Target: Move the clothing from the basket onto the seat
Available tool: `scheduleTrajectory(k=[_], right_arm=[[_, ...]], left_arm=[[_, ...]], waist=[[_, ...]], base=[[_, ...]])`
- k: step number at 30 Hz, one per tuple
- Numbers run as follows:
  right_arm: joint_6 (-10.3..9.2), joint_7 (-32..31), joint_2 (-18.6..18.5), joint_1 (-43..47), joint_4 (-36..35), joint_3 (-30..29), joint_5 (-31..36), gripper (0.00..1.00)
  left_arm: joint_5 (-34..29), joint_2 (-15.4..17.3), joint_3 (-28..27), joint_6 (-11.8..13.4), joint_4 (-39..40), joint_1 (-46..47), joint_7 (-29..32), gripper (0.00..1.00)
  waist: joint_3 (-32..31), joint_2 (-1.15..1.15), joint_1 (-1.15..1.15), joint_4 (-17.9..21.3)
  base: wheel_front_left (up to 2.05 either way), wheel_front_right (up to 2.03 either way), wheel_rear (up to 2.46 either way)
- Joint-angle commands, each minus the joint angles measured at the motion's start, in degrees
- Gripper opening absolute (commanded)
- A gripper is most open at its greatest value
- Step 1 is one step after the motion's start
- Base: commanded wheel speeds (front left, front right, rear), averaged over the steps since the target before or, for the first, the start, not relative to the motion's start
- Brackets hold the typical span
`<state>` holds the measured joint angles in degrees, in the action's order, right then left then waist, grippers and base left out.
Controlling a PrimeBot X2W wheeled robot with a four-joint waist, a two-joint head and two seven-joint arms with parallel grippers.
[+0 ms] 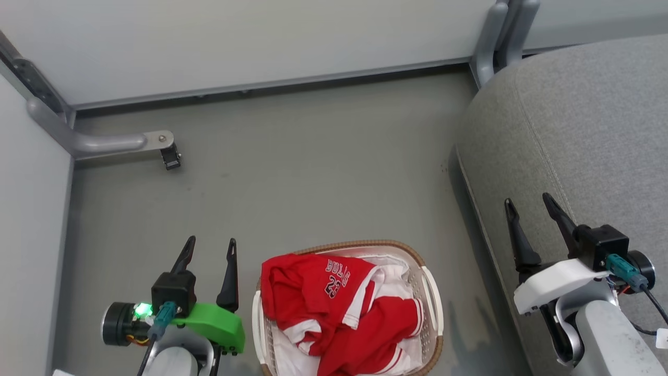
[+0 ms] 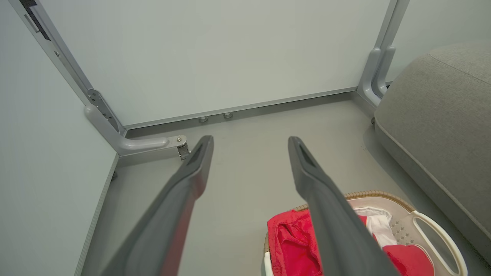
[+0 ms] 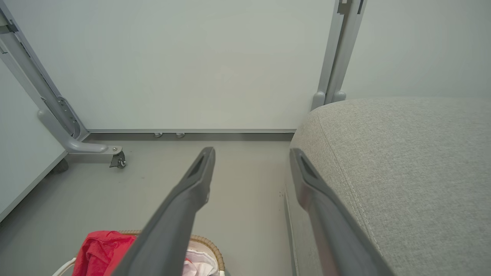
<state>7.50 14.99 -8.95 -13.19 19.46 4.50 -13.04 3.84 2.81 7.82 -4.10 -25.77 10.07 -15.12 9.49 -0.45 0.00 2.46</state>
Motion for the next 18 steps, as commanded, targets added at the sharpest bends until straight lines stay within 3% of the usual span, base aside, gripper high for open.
scheduleTrajectory(k=[1, 18], right_arm=[[-0.02, 0.3, -0.1, -1.1, -0.4, 0.0, -0.3, 1.00], [-0.03, 0.3, -0.2, -12.3, -6.8, 2.6, -2.3, 1.00]], left_arm=[[1.2, 0.2, 0.9, 0.0, -0.4, 1.7, 0.0, 1.00], [6.7, 0.3, 13.3, 2.3, -12.1, 16.5, 0.0, 1.00]], waist=[[4.8, 0.45, 0.00, 2.3], [21.8, 0.45, 0.00, 8.8]], base=[[0.00, 0.00, 0.00], [0.00, 0.00, 0.00]])
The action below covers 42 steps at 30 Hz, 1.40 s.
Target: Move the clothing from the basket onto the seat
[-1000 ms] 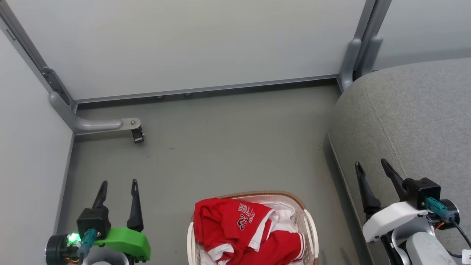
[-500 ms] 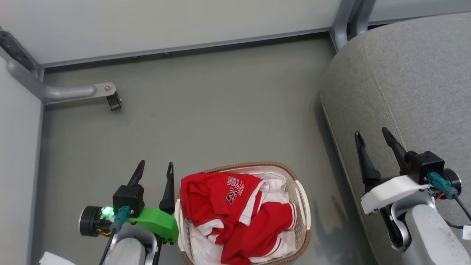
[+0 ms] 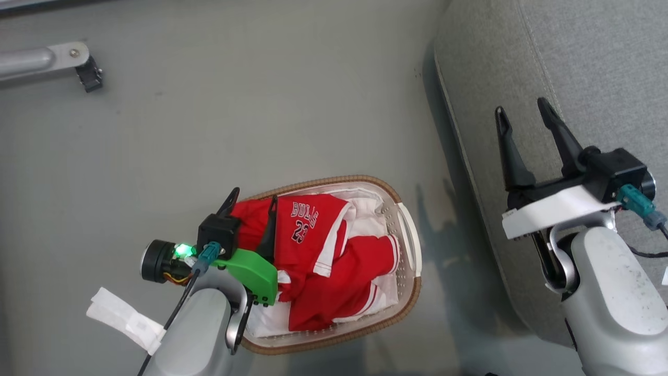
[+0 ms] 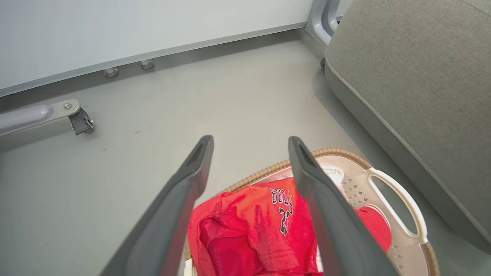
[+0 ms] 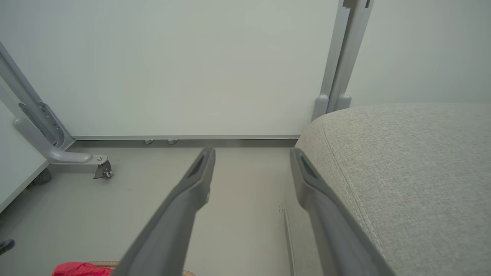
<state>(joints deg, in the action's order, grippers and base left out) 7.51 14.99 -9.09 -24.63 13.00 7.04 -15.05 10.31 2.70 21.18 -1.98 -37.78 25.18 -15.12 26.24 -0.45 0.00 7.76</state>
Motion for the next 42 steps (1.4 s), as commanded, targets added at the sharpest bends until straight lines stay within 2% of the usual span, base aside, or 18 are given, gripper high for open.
scheduleTrajectory(k=[1, 7, 15, 23, 29, 39, 40, 41, 42], right_arm=[[-0.04, 0.3, 0.0, -1.3, -1.0, 0.2, -0.3, 1.00], [-0.04, 0.3, 0.0, -5.2, -5.0, 1.1, -0.7, 1.00], [-0.04, 0.3, 0.7, -8.5, -10.0, 0.8, -1.3, 1.00], [-0.04, 0.3, 2.0, -10.6, -12.6, 1.6, -1.4, 1.00], [-0.04, 0.3, 2.9, -11.4, -13.1, 1.6, -1.8, 1.00], [-0.04, 0.3, 3.6, -11.2, -12.8, 1.9, -1.9, 1.00], [-0.04, 0.3, 3.7, -11.2, -12.6, 1.9, -1.7, 1.00], [-0.04, 0.3, 3.7, -11.1, -12.5, 1.9, -1.6, 1.00], [-0.04, 0.3, 3.8, -11.0, -12.2, 1.9, -1.6, 1.00]], left_arm=[[0.3, 0.4, 0.2, 0.3, -0.7, 1.8, 0.0, 1.00], [0.3, 0.4, 0.9, 0.6, -5.6, 5.2, 0.0, 1.00], [0.9, 0.4, 0.6, 0.9, -17.3, 9.0, 0.0, 1.00], [2.2, 0.4, -0.2, 2.4, -28.1, 14.2, 0.0, 1.00], [2.6, 0.7, -0.6, 3.1, -32.0, 17.1, 0.0, 1.00], [3.7, 0.8, -0.4, 2.4, -35.5, 20.4, 1.6, 1.00], [3.5, 0.7, 0.0, 2.3, -35.6, 20.7, 1.6, 0.40], [3.6, 0.6, 0.1, 2.0, -35.7, 20.7, 1.5, 0.00], [3.8, 0.5, 0.2, 1.9, -35.7, 20.6, 1.4, 0.00]], waist=[[5.8, 0.45, 0.00, 3.8], [10.1, 0.45, 0.00, 6.3], [14.8, 0.45, 0.00, 8.5], [19.7, 0.45, 0.00, 10.1], [21.7, 0.45, 0.00, 11.3], [23.0, 0.45, 0.00, 12.2], [22.8, 0.45, 0.00, 12.1], [22.5, 0.45, 0.00, 12.0], [22.2, 0.45, 0.00, 11.8]], base=[[0.00, 0.00, 0.00], [0.00, 0.00, 0.00], [0.00, 0.00, 0.00], [0.00, 0.00, 0.00], [0.00, 0.00, 0.00], [0.00, 0.00, 0.00], [0.00, 0.00, 0.00], [0.00, 0.00, 0.00], [0.00, 0.00, 0.00]])
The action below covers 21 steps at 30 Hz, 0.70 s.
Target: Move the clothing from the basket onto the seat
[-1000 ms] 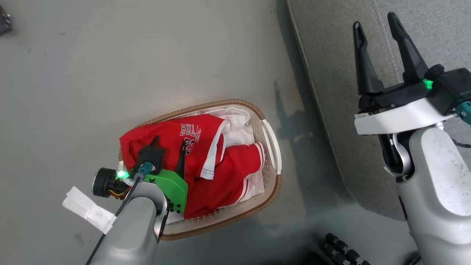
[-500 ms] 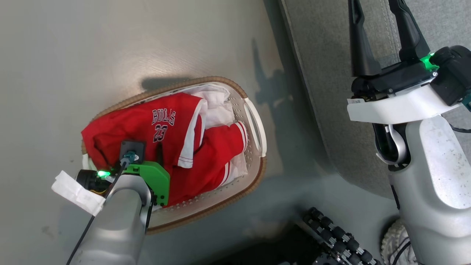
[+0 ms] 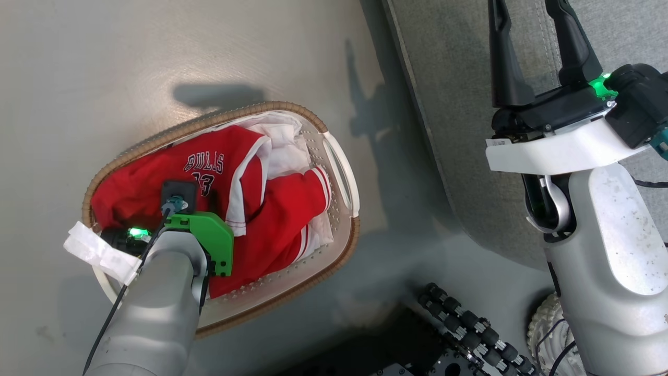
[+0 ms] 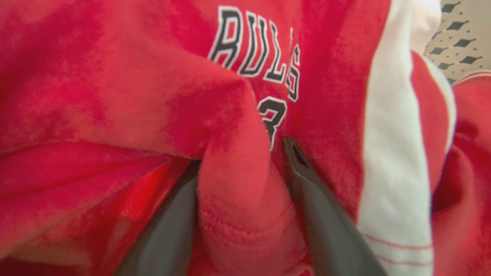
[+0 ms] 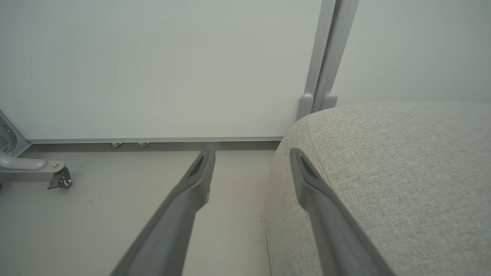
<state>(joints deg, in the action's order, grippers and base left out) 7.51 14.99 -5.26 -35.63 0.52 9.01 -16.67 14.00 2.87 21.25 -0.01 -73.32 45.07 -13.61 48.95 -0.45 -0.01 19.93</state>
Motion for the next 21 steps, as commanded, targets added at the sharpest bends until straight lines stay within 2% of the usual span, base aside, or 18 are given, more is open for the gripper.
scheduleTrajectory(k=[1, 5, 11, 21], right_arm=[[-0.04, 0.3, 0.0, 0.0, 0.4, 0.0, 0.0, 1.00], [-0.04, 0.3, 0.1, 0.1, 1.1, 0.3, -0.2, 1.00], [-0.04, 0.3, 0.1, 1.8, 3.4, 1.4, -0.1, 1.00], [-0.04, 0.3, -1.3, 7.6, 7.8, 2.7, 0.0, 1.00]], left_arm=[[0.2, 0.3, 0.3, -0.3, -0.2, 0.5, -0.2, 0.00], [1.0, 0.2, 0.8, -0.6, -0.2, -1.0, -1.0, 0.00], [3.1, 0.1, 2.8, -2.6, 2.5, -4.9, -1.6, 0.00], [6.6, 0.1, 6.2, -3.2, 16.0, -13.7, -1.6, 0.00]], waist=[[-1.0, 0.45, 0.01, -0.5], [-3.5, 0.45, 0.01, -1.1], [-9.7, 0.45, 0.01, -2.2], [-23.5, 0.45, 0.01, -6.0]], base=[[0.00, 0.00, 0.00], [0.00, 0.00, 0.00], [0.00, 0.00, 0.00], [0.00, 0.00, 0.00]])
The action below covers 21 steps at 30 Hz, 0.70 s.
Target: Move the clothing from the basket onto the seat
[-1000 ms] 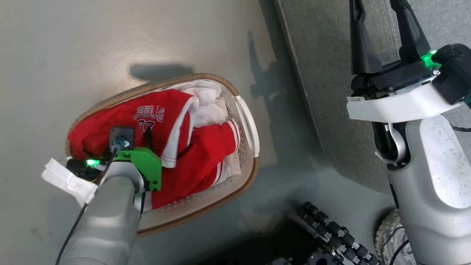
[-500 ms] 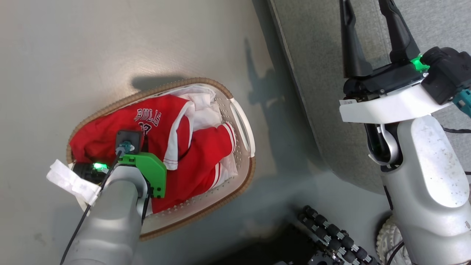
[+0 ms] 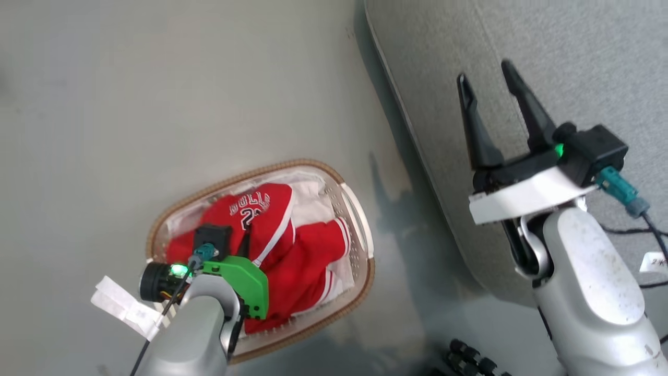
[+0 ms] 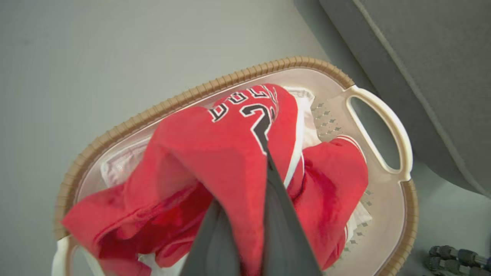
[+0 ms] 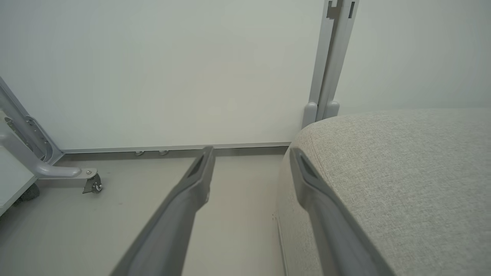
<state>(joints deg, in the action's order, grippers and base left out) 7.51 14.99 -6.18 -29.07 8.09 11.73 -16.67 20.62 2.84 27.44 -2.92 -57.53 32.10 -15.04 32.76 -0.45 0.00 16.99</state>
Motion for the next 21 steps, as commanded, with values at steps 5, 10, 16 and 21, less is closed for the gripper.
scheduleTrajectory(k=[5, 10, 16, 21], right_arm=[[-0.04, 0.3, -0.8, 5.6, 1.7, -0.4, 0.0, 1.00], [-0.04, 0.3, -0.6, 9.6, 2.7, -1.1, 0.3, 1.00], [-0.04, 0.3, -0.4, 13.1, 3.8, -0.9, 0.6, 1.00], [-0.04, 0.3, 0.0, 15.4, 4.5, -0.6, 0.8, 1.00]], left_arm=[[0.6, 0.1, 0.7, -0.5, 9.3, -5.2, -0.2, 0.00], [-0.4, 0.1, 1.2, -0.4, 17.5, -8.5, -0.2, 0.00], [-1.2, 0.1, 0.5, -1.2, 26.7, -11.1, -0.2, 0.00], [-2.2, 0.1, -0.6, -1.7, 33.9, -11.3, -0.1, 0.00]], waist=[[-13.7, 0.45, 0.00, -5.8], [-18.5, 0.45, 0.00, -8.2], [-23.0, 0.45, 0.00, -10.1], [-26.3, 0.45, 0.00, -10.9]], base=[[0.00, 0.00, 0.00], [0.00, 0.00, 0.00], [0.00, 0.00, 0.00], [0.00, 0.00, 0.00]])
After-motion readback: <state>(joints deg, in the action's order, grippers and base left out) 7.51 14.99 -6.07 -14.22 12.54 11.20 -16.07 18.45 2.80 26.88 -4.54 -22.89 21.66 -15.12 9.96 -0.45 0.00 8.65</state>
